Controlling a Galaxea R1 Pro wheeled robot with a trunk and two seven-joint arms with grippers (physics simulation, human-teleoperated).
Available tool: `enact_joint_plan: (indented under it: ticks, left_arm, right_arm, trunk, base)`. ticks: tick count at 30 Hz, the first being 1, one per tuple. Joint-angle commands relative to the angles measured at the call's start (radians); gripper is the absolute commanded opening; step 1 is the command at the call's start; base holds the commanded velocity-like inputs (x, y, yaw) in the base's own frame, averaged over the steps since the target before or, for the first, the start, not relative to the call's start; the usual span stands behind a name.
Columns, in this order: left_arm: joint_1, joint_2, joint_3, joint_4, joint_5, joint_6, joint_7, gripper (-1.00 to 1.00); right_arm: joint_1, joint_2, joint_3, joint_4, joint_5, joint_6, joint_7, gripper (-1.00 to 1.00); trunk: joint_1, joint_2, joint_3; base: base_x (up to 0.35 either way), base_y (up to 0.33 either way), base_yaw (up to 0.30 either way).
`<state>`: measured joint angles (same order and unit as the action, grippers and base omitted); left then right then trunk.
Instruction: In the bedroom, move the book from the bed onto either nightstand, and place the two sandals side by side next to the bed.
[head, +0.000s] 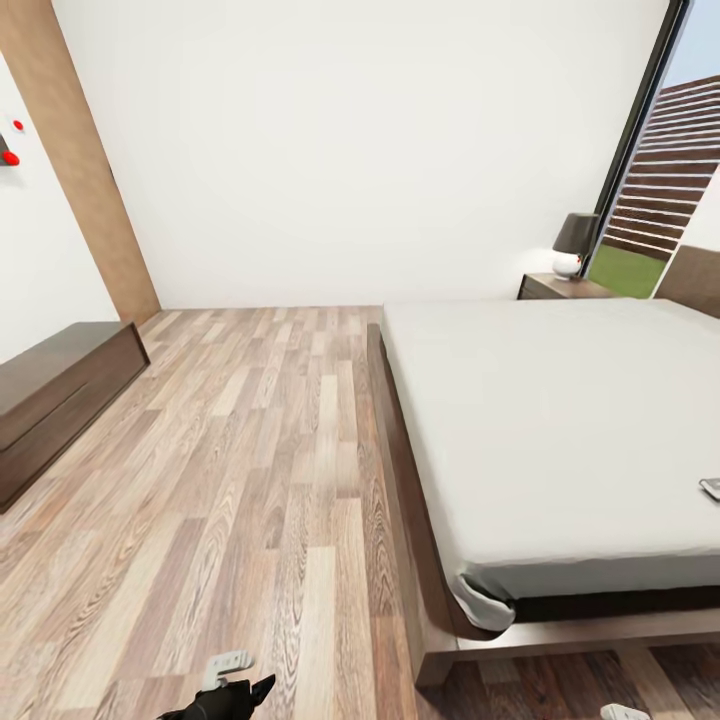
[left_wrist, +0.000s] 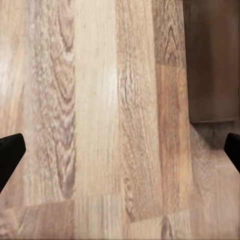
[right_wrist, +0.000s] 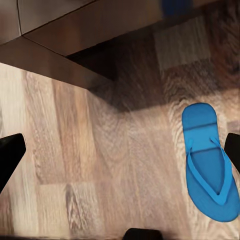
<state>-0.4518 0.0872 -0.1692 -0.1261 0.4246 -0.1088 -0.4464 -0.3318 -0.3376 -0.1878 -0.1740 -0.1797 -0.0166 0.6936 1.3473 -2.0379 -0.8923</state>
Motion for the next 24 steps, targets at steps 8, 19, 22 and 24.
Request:
enact_joint_plan:
  ticks: [8,19,22,24]
  left_arm:
    - [-0.001,-0.034,-0.009,0.032,0.007,-0.020,0.000,1.00]
    - [-0.001,-0.038,-0.008,0.049,0.009,-0.037,0.007,1.00]
    - [-0.001,-0.038,-0.008,0.085,0.008,-0.038,0.007,1.00]
    - [0.000,-0.038,-0.008,0.097,0.008,-0.038,0.007,1.00]
  right_arm:
    - [-0.001,0.156,0.001,0.140,-0.001,-0.019,0.001,1.00]
    - [0.000,0.175,-0.003,0.151,-0.002,-0.023,0.001,1.00]
    - [-0.001,0.172,-0.006,0.149,-0.003,-0.023,0.001,1.00]
    - [-0.001,0.171,-0.007,0.148,-0.003,-0.023,0.002,1.00]
  trunk:
    - [-0.031,0.056,0.024]
    - [-0.073,0.133,0.059]
    - [-0.085,0.154,0.068]
    - [-0.092,0.168,0.074]
  base:
    - [0.000,0.000,0.000]
    - [0.000,0.000,0.000]
    - [0.000,0.000,0.000]
    - [0.000,0.000,0.000]
